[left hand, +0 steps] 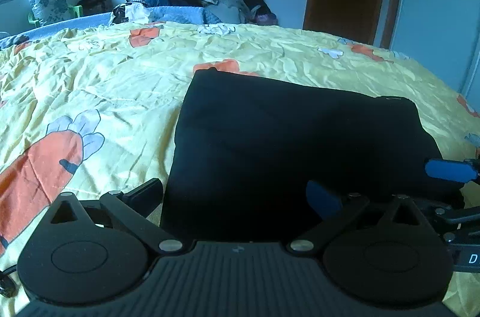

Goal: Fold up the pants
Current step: 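Open both grippers and release the trousers onto the stack, then withdraw both grippers away from the folded black trousers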

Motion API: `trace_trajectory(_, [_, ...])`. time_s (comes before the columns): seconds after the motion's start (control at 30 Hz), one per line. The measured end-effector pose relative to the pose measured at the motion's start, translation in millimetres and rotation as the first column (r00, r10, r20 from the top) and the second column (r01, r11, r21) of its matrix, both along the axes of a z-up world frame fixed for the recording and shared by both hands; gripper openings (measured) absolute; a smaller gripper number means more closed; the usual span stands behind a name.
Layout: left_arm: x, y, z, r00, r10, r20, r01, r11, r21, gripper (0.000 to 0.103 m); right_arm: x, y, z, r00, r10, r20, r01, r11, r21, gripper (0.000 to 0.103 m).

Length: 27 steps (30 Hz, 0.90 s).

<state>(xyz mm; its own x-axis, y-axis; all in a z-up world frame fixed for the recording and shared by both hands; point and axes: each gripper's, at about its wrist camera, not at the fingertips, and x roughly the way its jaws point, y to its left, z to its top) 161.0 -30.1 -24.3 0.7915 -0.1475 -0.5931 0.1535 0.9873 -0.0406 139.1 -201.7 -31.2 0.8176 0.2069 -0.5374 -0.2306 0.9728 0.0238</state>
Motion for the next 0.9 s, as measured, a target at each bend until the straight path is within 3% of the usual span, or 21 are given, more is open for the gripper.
trace_trajectory(0.23, [0, 6, -2, 1.0, 0.003, -0.009, -0.003, 0.999, -0.043, 0.103, -4, 4, 1, 0.999, -0.034, 0.001, 0.034, 0.999, 0.0, 0.082])
trace_trajectory(0.47, [-12, 10, 4, 1.0, 0.01, 0.009, -0.01, 0.999, -0.038, 0.103, -28, 5, 13, 0.996, -0.082, 0.023, 0.081, 0.995, 0.065, 0.086])
trace_trajectory(0.67, [-32, 14, 14, 0.999, -0.008, 0.041, 0.009, 1.0, -0.017, 0.103, -48, 12, 18, 0.996, -0.072, 0.045, 0.07, 0.996, 0.052, 0.095])
trace_trajectory(0.77, [-35, 11, 9, 0.999, -0.022, 0.026, 0.021, 0.998, 0.051, 0.103, -39, 14, 3, 0.997, -0.077, -0.028, 0.078, 0.997, 0.016, 0.096])
trace_trajectory(0.83, [-40, 16, 10, 0.999, -0.006, 0.034, 0.004, 0.998, 0.059, 0.103, -32, 8, -9, 0.989, -0.109, -0.097, 0.113, 0.993, 0.037, 0.096])
trace_trajectory(0.9, [-47, 25, 14, 0.999, 0.004, 0.046, -0.006, 0.999, 0.034, 0.103, -44, 3, -6, 0.99, -0.126, -0.066, 0.132, 0.987, 0.089, 0.096])
